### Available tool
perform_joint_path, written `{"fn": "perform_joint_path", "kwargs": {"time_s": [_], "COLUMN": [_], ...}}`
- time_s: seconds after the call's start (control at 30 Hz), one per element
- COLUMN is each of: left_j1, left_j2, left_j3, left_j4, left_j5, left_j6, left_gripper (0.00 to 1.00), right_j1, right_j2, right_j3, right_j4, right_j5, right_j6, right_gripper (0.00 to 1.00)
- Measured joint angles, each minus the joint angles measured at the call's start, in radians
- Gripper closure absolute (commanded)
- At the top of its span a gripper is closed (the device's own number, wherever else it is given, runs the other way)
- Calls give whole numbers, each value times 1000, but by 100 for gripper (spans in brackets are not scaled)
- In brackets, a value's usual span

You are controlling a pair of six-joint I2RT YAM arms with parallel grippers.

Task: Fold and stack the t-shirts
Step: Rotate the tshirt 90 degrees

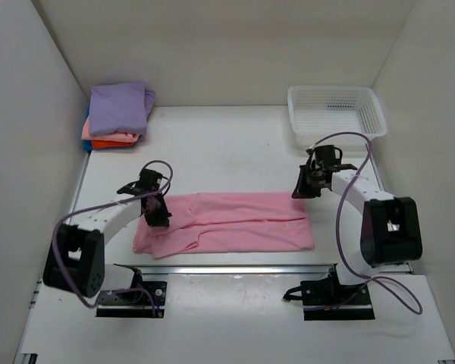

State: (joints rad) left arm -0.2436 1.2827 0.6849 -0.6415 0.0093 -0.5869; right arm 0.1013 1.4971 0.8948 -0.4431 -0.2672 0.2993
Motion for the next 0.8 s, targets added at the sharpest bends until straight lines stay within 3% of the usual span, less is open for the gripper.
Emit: {"fn": "perform_joint_path", "kwargs": {"time_s": [0.2,0.43,0.53,0.77,0.8], "left_j1": [-10,-25,-35,-76,-82], "left_j2": [225,531,760,1445,1486], "left_j3": [102,439,763,1916,1972], "left_j4": [41,69,-6,-238,-222], "left_j5": [-23,-28,-27,0,18], "left_j6": [-17,5,43,100,97], "left_gripper": [100,100,100,100,100], "right_j1": [23,47,111,315,358], "right_j2": [201,254,229,55,33], "right_j3": [107,155,138,-66,-94], "right_j4": [-25,-79,-79,-3,13], "right_j5": [-6,113,224,349,360], "right_j6": [-29,62,144,463,515], "right_gripper": [100,100,100,100,100]}}
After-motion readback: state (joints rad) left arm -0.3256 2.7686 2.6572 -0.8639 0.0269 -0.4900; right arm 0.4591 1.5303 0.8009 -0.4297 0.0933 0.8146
